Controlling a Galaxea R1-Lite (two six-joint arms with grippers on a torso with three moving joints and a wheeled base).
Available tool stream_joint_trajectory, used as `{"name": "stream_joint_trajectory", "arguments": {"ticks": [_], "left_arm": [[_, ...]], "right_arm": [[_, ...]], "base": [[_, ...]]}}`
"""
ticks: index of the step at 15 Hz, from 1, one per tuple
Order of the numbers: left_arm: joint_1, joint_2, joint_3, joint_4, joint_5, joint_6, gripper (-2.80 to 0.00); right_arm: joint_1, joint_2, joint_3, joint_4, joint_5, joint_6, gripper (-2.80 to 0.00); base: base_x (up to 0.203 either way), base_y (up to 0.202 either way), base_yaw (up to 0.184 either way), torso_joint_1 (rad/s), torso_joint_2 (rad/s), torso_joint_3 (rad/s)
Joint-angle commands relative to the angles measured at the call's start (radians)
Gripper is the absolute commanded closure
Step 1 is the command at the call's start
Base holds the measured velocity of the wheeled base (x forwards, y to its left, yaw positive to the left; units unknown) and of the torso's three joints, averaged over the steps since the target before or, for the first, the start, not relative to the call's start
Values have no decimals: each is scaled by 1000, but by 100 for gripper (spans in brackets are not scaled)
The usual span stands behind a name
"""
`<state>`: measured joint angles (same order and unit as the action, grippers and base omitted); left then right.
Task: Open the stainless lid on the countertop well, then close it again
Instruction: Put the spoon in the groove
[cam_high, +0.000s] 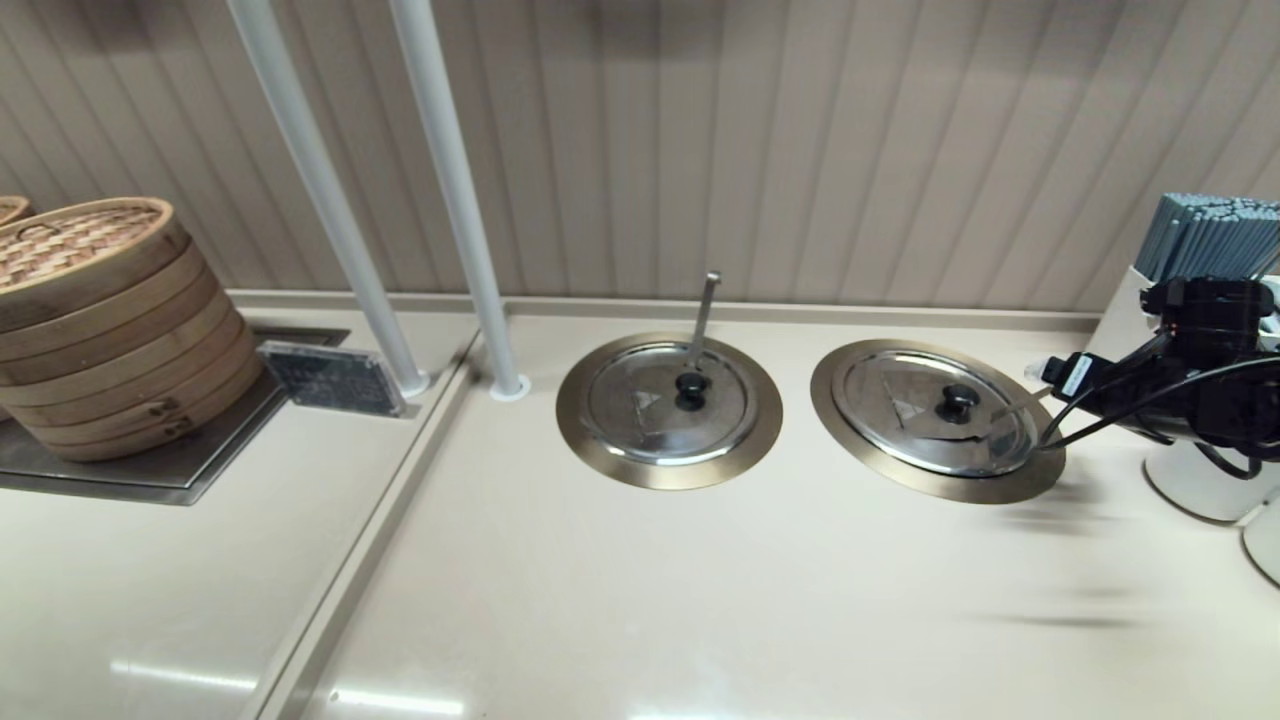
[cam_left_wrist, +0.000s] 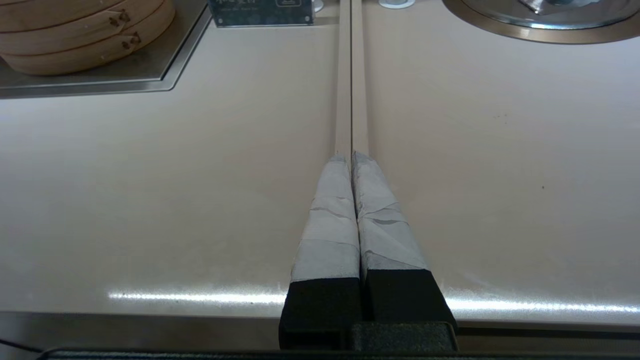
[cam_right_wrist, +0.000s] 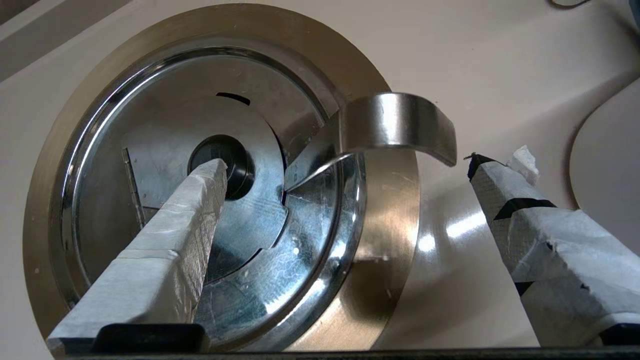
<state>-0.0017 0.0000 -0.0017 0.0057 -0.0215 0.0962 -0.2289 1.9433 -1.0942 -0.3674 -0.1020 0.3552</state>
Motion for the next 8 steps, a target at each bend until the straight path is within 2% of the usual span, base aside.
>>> {"name": "stream_joint_trajectory", "arguments": {"ticks": [1,4,6,8], "left_arm": [[0,0,0,0,0,0,0],[0,0,0,0,0,0,0],[0,0,0,0,0,0,0],[0,0,0,0,0,0,0]], "right_arm": [[0,61,-37,-1,8,12,-280],[6,74,-59,-1,19,13,-280],[8,80,-80,1,71,13,-280],[7,105,-129,1,81,13,-280]], "base": [[0,0,0,0,0,0],[0,0,0,0,0,0],[0,0,0,0,0,0],[0,0,0,0,0,0]]}}
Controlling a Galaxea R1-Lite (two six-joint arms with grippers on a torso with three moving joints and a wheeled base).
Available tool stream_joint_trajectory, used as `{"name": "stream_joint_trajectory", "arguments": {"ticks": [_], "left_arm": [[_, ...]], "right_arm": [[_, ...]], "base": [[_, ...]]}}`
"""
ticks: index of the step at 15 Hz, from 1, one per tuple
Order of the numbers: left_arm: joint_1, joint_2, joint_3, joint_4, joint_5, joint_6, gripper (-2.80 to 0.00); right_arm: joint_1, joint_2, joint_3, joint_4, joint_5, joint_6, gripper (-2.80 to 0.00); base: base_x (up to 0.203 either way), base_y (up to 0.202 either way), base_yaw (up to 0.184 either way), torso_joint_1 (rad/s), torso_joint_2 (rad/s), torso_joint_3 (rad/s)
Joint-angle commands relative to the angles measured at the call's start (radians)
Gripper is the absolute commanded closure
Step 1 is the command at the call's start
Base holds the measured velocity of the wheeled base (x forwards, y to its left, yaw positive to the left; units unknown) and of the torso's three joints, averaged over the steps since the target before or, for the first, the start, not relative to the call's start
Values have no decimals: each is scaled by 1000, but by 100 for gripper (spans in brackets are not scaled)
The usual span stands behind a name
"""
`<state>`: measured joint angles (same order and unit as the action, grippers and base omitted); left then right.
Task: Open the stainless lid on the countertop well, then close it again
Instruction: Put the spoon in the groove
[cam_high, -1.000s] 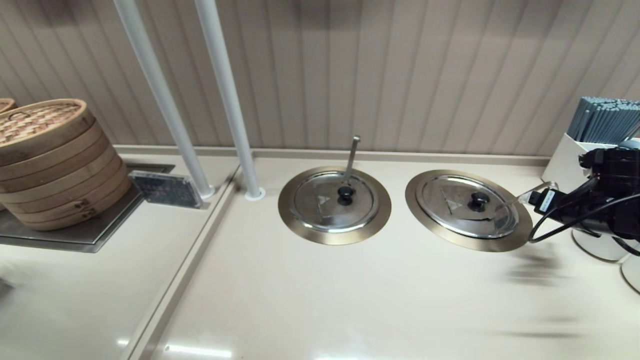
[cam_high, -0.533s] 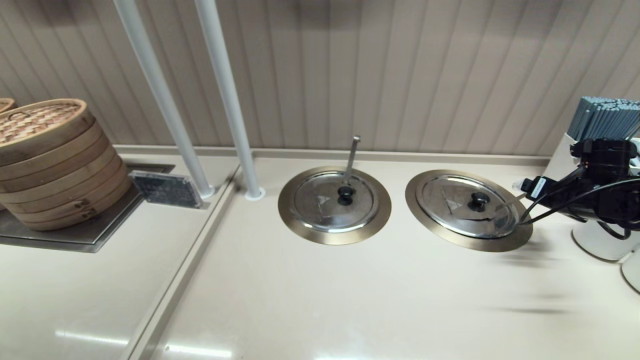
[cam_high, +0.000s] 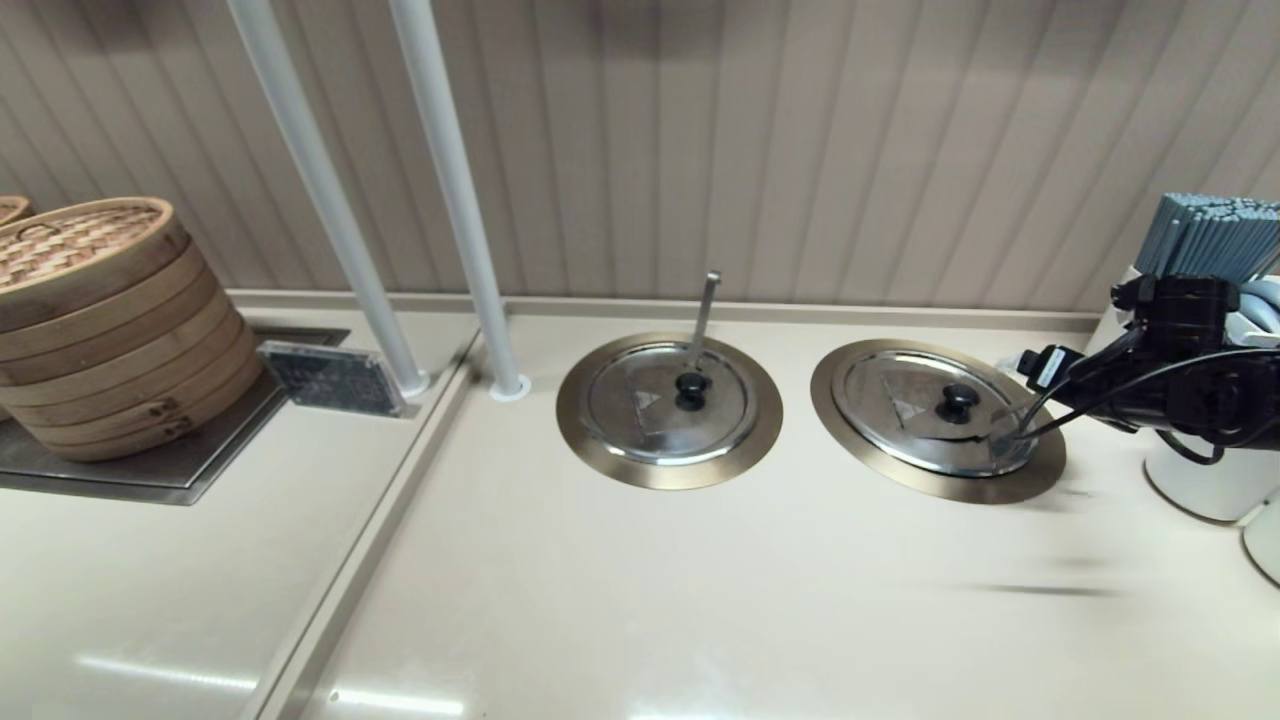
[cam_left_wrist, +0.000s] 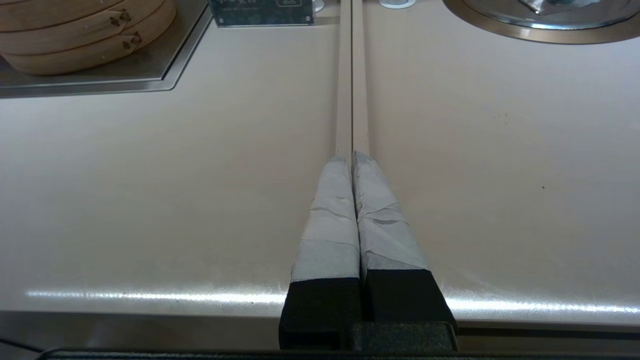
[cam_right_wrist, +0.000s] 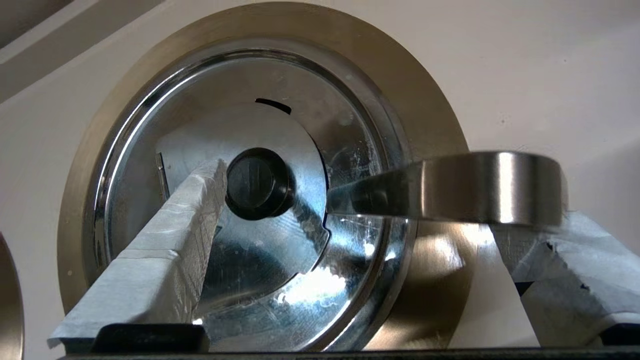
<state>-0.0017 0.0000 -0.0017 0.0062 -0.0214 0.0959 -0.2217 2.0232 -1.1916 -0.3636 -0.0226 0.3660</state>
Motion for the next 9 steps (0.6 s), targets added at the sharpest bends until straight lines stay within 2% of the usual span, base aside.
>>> {"name": "stream_joint_trajectory", "arguments": {"ticks": [1,9], "left_arm": [[0,0,0,0,0,1,0],[0,0,2,0,0,1,0]], "right_arm": [[0,43,-58,-3,2,2,-280],[15,125,-161,-3,38,10,-280]], "base": [[0,0,0,0,0,0],[0,0,0,0,0,0]]}}
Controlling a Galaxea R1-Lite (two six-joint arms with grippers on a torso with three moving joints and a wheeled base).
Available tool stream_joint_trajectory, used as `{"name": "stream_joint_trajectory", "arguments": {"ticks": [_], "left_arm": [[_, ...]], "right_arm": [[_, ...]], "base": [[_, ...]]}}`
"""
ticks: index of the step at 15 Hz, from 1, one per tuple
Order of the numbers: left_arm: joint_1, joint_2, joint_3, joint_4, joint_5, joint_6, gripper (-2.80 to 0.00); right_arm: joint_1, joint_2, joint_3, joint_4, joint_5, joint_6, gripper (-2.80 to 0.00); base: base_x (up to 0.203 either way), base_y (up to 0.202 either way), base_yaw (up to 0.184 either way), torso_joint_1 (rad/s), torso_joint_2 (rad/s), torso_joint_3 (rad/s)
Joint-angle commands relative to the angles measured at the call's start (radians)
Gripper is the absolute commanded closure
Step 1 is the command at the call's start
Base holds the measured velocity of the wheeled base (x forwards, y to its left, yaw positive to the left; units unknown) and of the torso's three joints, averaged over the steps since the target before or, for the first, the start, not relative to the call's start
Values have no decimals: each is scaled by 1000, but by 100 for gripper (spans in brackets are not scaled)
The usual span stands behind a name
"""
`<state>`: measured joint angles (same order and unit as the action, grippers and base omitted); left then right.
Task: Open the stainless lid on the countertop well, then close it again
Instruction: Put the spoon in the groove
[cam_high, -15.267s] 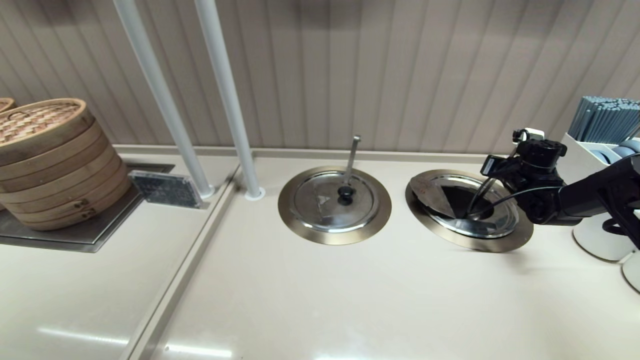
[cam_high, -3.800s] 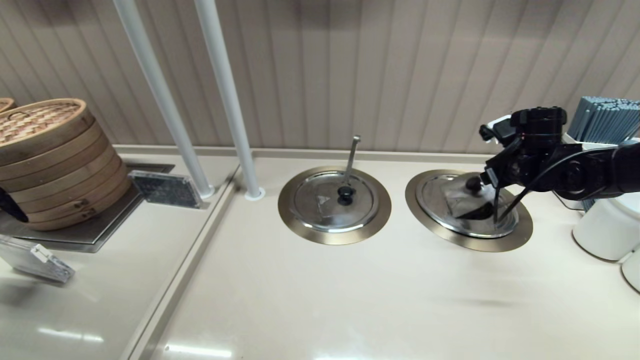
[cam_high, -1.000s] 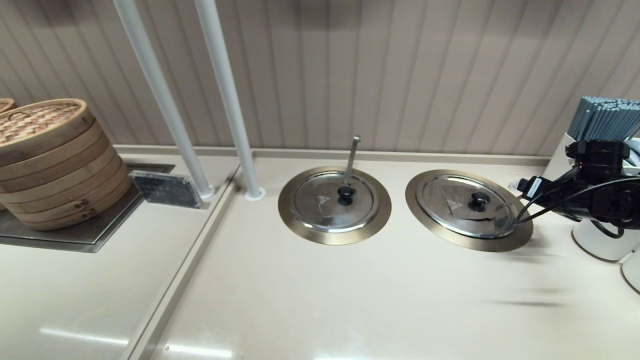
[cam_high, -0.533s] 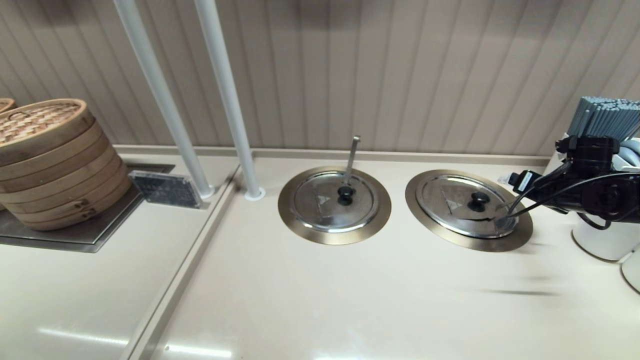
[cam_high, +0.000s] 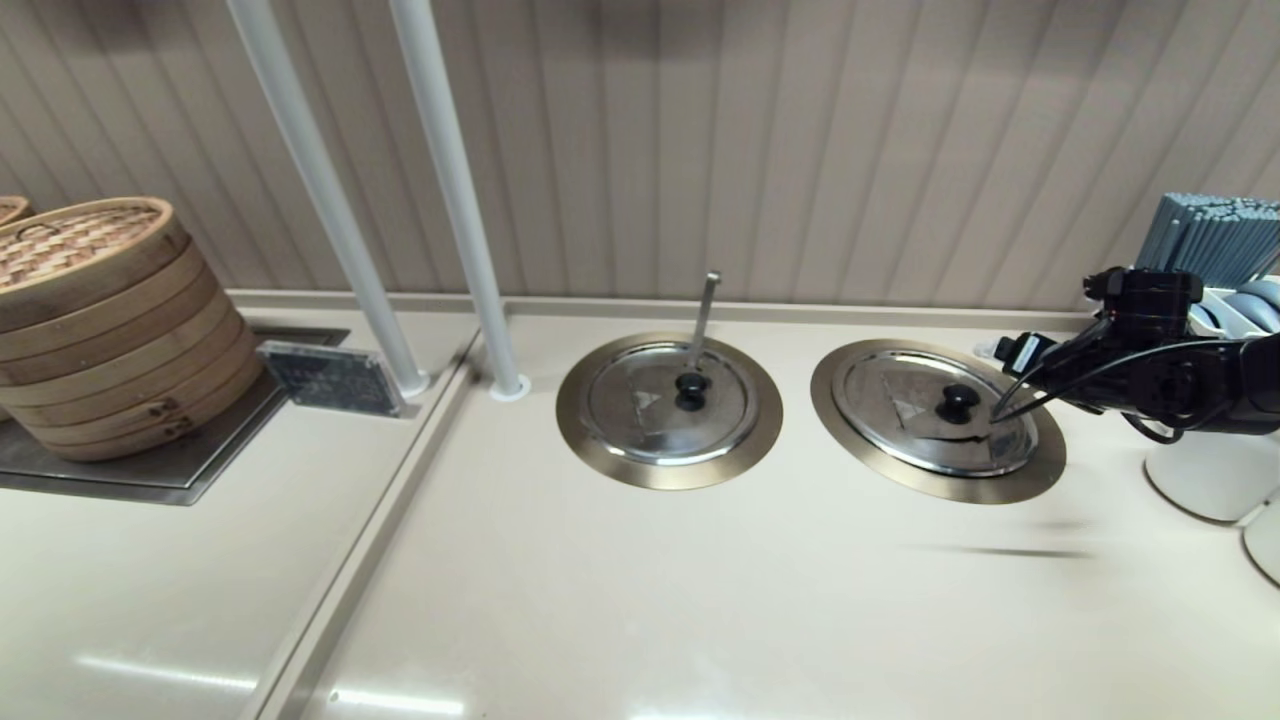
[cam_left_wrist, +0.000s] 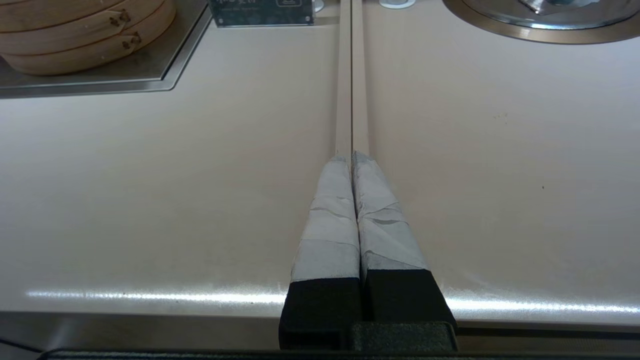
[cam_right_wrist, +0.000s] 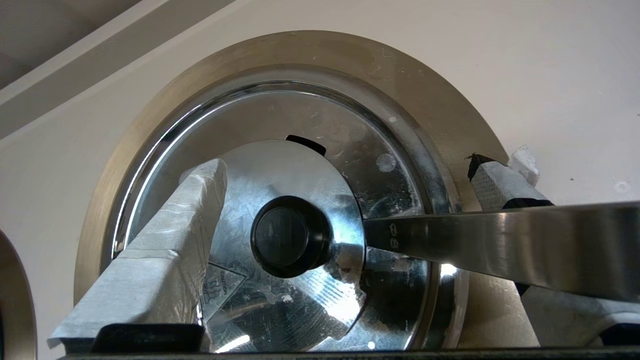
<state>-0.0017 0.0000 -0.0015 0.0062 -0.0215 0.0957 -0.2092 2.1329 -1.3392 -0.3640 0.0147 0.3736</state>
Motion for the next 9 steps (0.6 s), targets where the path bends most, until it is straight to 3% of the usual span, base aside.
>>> {"name": "stream_joint_trajectory", "arguments": {"ticks": [1,9], "left_arm": [[0,0,0,0,0,1,0],[0,0,0,0,0,1,0]], "right_arm": [[5,26,-34,-3,2,1,-280],[15,165,-229,23,2,-1,-280]], "base": [[0,0,0,0,0,0],[0,0,0,0,0,0]]}}
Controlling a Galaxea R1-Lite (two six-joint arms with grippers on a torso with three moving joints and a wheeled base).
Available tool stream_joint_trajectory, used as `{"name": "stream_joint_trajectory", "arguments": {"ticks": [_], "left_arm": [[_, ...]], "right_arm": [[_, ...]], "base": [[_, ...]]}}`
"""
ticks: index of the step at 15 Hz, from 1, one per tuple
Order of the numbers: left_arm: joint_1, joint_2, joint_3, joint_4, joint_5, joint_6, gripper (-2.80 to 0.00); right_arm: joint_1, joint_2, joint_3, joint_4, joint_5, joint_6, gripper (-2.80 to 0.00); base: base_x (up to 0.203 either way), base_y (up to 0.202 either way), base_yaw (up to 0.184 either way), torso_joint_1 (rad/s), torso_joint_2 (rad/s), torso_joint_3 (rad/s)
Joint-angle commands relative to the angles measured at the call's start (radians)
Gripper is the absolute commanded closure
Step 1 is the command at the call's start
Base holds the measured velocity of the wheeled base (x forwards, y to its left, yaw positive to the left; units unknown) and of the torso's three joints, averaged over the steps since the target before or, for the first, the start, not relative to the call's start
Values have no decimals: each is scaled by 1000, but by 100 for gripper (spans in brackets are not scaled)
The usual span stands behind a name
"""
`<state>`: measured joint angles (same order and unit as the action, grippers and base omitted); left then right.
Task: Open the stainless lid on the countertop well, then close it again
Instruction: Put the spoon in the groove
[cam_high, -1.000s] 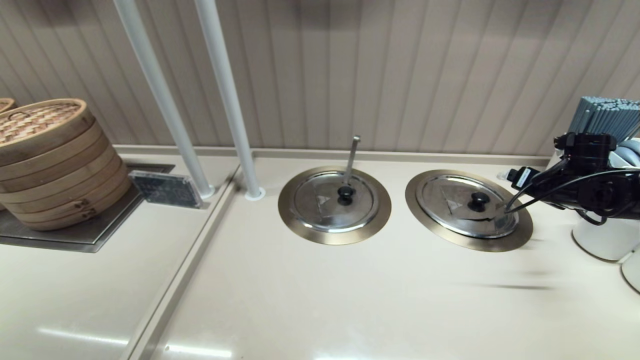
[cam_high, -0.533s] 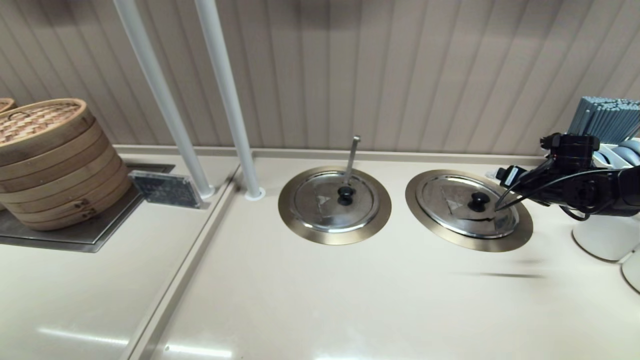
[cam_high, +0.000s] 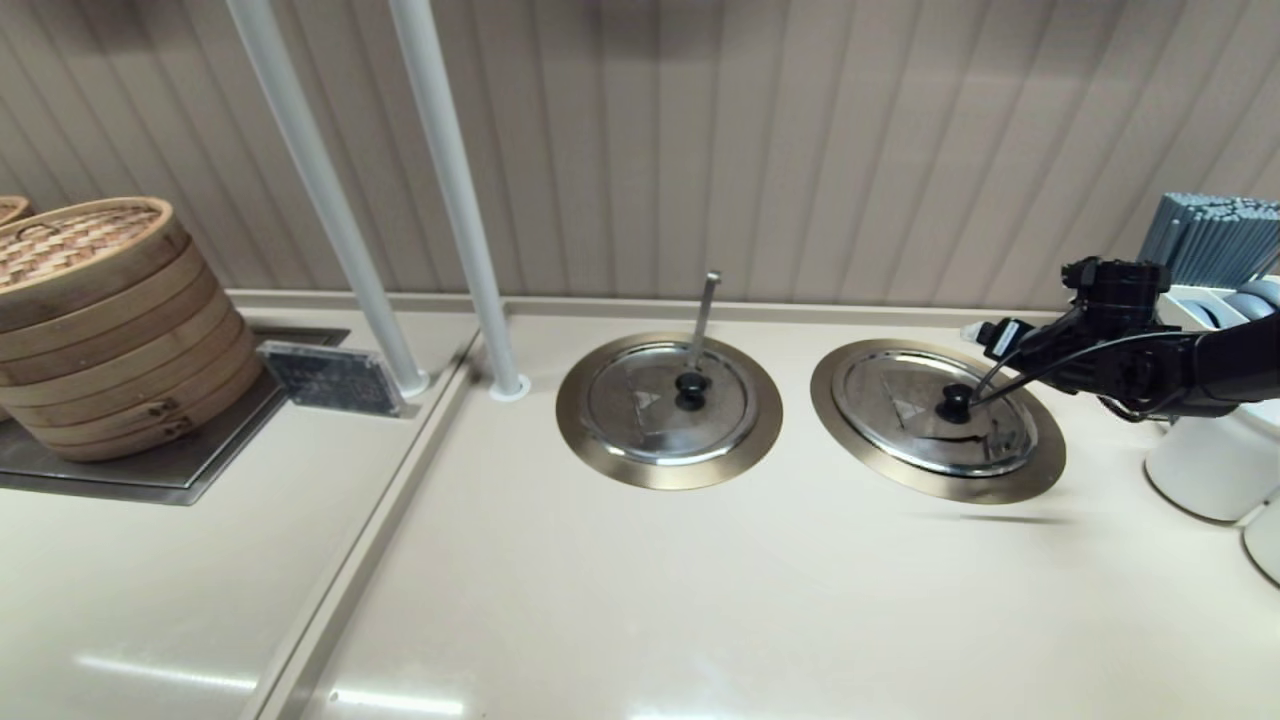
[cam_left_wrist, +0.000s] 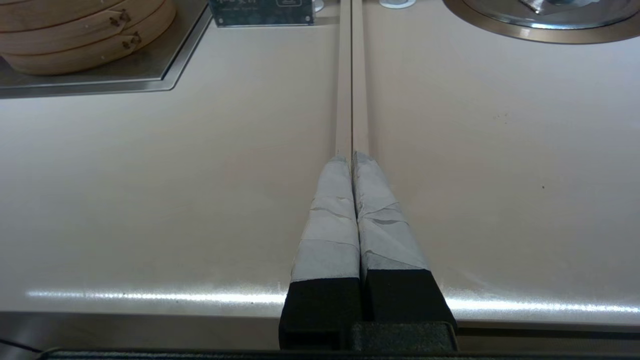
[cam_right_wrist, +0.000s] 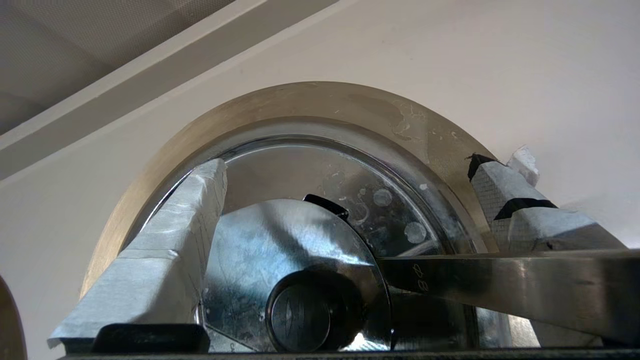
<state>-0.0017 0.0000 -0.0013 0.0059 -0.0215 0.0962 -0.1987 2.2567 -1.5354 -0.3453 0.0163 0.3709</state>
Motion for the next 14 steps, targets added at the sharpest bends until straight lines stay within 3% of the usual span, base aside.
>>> {"name": "stream_joint_trajectory", "arguments": {"ticks": [1,14], "left_arm": [[0,0,0,0,0,0,0],[0,0,0,0,0,0,0]], "right_arm": [[8,51,-46,11,1,2,-280],[71,166,-284,104,-9,-9,-280]], "base": [[0,0,0,0,0,0],[0,0,0,0,0,0]]}}
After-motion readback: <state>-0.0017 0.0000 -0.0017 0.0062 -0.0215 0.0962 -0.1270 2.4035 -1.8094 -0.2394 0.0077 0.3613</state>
